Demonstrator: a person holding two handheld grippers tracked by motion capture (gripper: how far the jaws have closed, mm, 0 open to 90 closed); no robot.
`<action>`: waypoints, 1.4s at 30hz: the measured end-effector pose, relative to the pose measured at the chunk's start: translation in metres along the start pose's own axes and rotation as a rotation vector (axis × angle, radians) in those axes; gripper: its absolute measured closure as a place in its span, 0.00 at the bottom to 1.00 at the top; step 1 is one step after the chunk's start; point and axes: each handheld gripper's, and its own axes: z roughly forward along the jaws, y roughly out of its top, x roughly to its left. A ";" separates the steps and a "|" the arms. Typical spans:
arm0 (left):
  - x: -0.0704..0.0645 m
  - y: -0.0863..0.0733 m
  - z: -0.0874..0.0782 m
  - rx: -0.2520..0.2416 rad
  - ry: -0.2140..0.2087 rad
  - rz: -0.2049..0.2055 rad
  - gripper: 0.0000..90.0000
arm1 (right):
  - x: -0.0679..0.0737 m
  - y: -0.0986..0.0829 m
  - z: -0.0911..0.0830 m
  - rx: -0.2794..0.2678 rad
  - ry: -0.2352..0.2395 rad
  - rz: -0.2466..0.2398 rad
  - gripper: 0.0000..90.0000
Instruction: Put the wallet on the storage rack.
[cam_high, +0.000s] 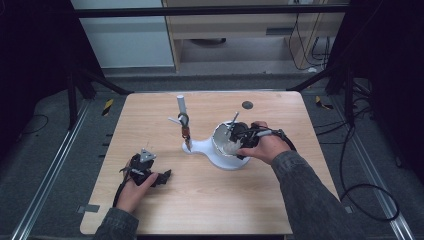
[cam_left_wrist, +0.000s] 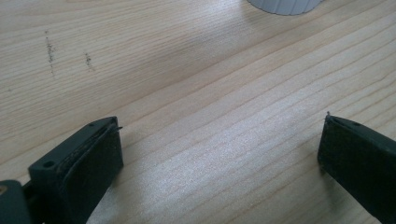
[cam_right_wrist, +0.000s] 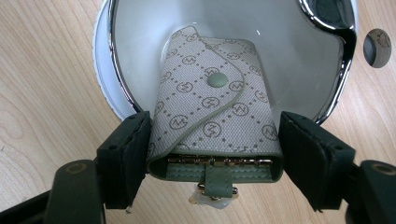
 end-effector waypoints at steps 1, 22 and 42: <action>0.000 0.000 0.000 0.000 0.000 0.000 0.00 | 0.000 0.000 0.000 -0.001 0.000 0.002 0.30; 0.000 0.000 0.000 -0.003 0.000 -0.002 0.00 | -0.003 -0.010 -0.021 -0.059 -0.002 0.047 0.12; 0.000 0.000 0.000 0.002 -0.001 0.002 0.00 | -0.012 -0.054 -0.034 -0.189 -0.004 0.176 0.07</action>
